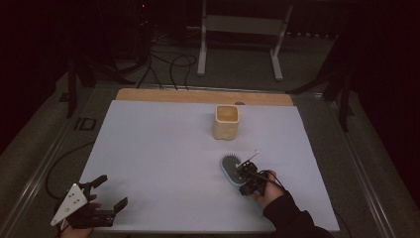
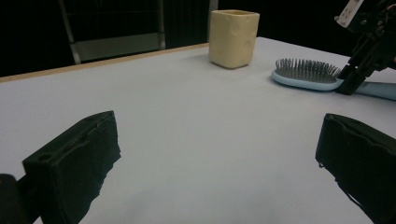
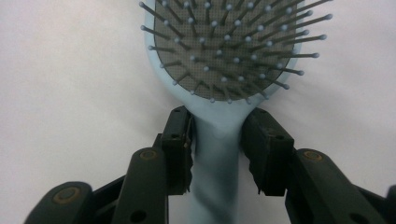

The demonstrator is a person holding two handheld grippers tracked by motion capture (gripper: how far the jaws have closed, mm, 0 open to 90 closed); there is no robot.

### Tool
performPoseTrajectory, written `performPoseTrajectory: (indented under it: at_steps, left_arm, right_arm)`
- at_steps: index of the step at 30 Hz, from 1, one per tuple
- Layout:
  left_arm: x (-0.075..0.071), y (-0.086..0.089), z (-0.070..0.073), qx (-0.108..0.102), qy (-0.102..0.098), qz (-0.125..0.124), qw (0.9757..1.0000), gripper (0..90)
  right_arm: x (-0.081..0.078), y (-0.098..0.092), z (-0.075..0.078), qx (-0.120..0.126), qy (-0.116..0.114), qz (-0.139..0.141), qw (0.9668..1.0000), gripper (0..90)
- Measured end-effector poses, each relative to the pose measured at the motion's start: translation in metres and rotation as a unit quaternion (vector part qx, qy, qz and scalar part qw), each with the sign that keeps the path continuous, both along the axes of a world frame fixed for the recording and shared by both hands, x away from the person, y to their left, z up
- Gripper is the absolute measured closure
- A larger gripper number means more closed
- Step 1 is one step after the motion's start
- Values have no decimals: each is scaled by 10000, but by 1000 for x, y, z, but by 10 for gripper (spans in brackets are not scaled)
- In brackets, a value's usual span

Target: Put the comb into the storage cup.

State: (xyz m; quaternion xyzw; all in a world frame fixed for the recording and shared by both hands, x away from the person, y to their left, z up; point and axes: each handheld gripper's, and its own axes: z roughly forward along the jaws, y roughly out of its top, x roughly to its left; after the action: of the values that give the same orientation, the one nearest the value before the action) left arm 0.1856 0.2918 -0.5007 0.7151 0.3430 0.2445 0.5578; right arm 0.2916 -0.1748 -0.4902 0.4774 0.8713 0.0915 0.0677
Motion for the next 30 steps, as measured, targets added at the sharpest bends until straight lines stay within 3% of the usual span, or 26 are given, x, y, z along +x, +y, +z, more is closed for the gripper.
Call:
performPoseTrajectory:
  at_steps: [8, 11, 12, 20, 30]
  left_arm:
    - [0, 0, 0, 21, 12, 0, 10000, 0]
    - [0, 0, 0, 40, 15, -3, 10000, 0]
    - [0, 0, -1, 45, 31, -10, 10000, 0]
    - [0, 0, -1, 34, 29, -2, 10000, 0]
    - [1, 0, -2, 44, 41, 6, 10000, 0]
  right_arm:
    - [1, -2, 0, 69, 67, 147, 9998, 665]
    - [0, -1, -1, 92, 62, -19, 9999, 672]
    - [0, 0, -1, 38, 72, -146, 9999, 679]
    - [-5, 7, -1, -188, -70, -149, 9997, 701]
    - [-9, 2, 0, 101, -304, -224, 9992, 702]
